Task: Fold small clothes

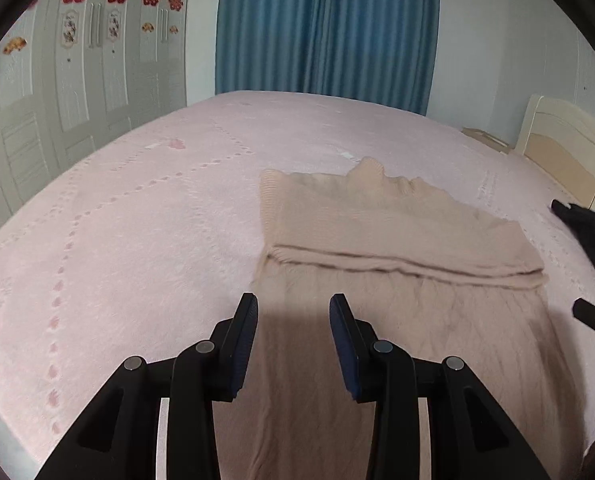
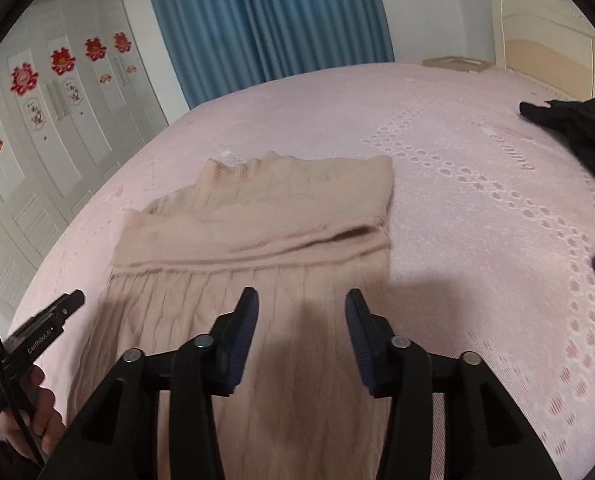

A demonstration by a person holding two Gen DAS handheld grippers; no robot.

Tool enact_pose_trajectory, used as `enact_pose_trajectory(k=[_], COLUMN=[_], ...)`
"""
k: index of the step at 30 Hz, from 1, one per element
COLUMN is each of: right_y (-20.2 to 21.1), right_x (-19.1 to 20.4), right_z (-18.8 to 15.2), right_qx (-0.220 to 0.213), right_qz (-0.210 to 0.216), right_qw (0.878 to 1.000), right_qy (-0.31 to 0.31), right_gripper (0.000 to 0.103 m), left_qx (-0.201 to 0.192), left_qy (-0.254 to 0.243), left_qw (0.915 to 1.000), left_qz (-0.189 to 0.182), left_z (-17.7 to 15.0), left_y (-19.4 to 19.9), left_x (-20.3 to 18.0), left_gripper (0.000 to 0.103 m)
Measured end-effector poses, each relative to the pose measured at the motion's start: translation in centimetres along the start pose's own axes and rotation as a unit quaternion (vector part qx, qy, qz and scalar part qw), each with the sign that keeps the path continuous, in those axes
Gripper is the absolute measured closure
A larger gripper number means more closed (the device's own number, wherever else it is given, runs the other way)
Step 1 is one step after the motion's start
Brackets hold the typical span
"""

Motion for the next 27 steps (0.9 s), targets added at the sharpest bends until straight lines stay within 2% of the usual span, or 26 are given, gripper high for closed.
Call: enact_pose_trajectory(k=[2,5,8,11,13,15,19,23,27], right_y=[1.0,2.6,4.9,6.2,6.7,7.3,7.7,7.2,7.5], right_x=[0.1,0.3,0.2,0.3,0.6,1.0,1.8,2.2,2.5], right_z=[-1.3,-3.2,-4.6,-5.6,-6.1,-6.6,-6.9,-6.9,-6.8], right_qx=[0.007,0.023,0.007,0.000,0.002,0.001,0.001,0.012,-0.002], right_qz=[-0.006,-0.014,-0.020,-0.009,0.001,0.019,0.027,0.046,0.050], right_qw=[1.000,1.000,1.000,1.000,1.000,1.000,1.000,0.999,0.999], right_qy=[0.004,0.007,0.003,-0.004,-0.006,-0.004,0.008,0.011,0.017], right_gripper=[0.056,0.056,0.055,0.054,0.054,0.052,0.046,0.046,0.046], left_qx=[-0.007,-0.012,0.011,0.021,0.033,0.042,0.050,0.055,0.054], left_qy=[-0.007,0.010,0.043,0.069,0.082,0.088,0.085,0.083,0.086], left_qw=[0.9999,0.9999,0.9988,0.9966,0.9950,0.9941,0.9942,0.9940,0.9939], left_qz=[0.006,-0.004,-0.018,-0.038,-0.045,-0.047,-0.044,-0.046,-0.045], left_z=[-0.8,-1.3,-2.0,-2.5,-3.0,-3.5,-4.2,-4.8,-4.8], left_y=[1.5,3.7,4.6,5.8,6.1,6.4,6.9,7.4,7.5], left_x=[0.6,2.0,3.9,5.2,5.8,6.0,5.9,6.0,6.2], left_gripper=[0.068,0.068,0.068,0.067,0.060,0.058,0.047,0.046,0.044])
Point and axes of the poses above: each gripper's, at about its wrist camera, not at the fingertips, and y roughly against the way its jaws point, x to its left, z to its top, the point moved 1 cm from there along -y, roughly the way its jaws point, and after that the axes turned 14 degrees about y, right-handed, at the moved point
